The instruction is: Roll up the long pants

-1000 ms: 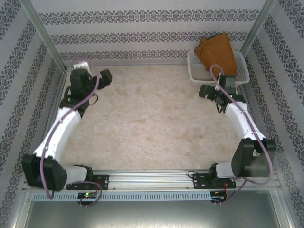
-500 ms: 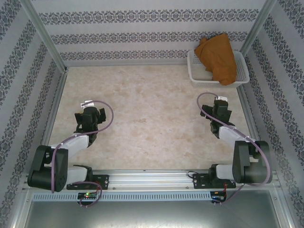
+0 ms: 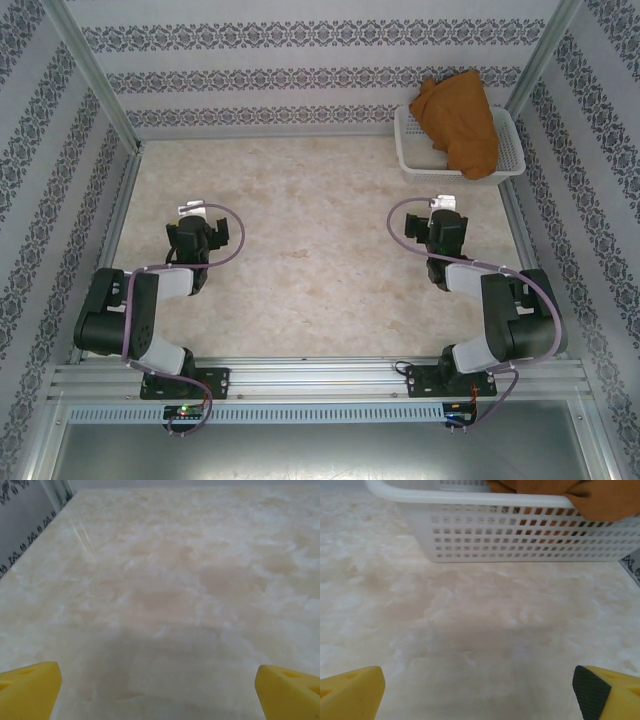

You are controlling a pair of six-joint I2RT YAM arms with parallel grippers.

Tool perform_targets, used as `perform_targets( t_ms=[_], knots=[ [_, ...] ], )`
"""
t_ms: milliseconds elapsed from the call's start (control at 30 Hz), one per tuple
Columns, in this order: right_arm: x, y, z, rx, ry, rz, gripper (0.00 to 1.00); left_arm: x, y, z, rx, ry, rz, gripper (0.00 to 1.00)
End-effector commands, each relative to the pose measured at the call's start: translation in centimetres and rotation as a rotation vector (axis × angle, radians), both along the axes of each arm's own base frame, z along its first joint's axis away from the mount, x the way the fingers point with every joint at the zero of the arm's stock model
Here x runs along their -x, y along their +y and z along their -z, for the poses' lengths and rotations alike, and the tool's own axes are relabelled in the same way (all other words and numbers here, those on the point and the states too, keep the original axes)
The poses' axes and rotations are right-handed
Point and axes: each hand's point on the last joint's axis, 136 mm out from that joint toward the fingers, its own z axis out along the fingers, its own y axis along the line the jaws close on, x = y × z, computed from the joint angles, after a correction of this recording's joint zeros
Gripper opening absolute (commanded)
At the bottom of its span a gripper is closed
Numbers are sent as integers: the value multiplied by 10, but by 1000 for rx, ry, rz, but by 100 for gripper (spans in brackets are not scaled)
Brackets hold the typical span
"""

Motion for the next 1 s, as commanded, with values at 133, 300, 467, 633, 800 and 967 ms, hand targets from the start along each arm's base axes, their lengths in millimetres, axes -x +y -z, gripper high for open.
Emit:
perform_targets(
  t_ms=[133, 300, 467, 633, 800, 967],
  knots=[
    [1, -7, -16, -9, -116, 7, 98, -1, -2, -2, 12, -104, 46, 100],
    [4, -8, -7, -27, -121, 0, 98, 0, -1, 1, 17, -82, 42, 100],
    [4, -8, -9, -22, -143, -1, 98, -1, -1, 0, 15, -85, 43, 100],
    [4, -7, -9, -21, -148, -6, 98, -1, -1, 0, 14, -90, 42, 100],
    [3, -7, -9, -23, -151, -11, 98, -1, -1, 0, 14, -90, 43, 100],
    [3, -6, -9, -28, -149, -16, 98, -1, -1, 0, 14, -90, 43, 100]
  ],
)
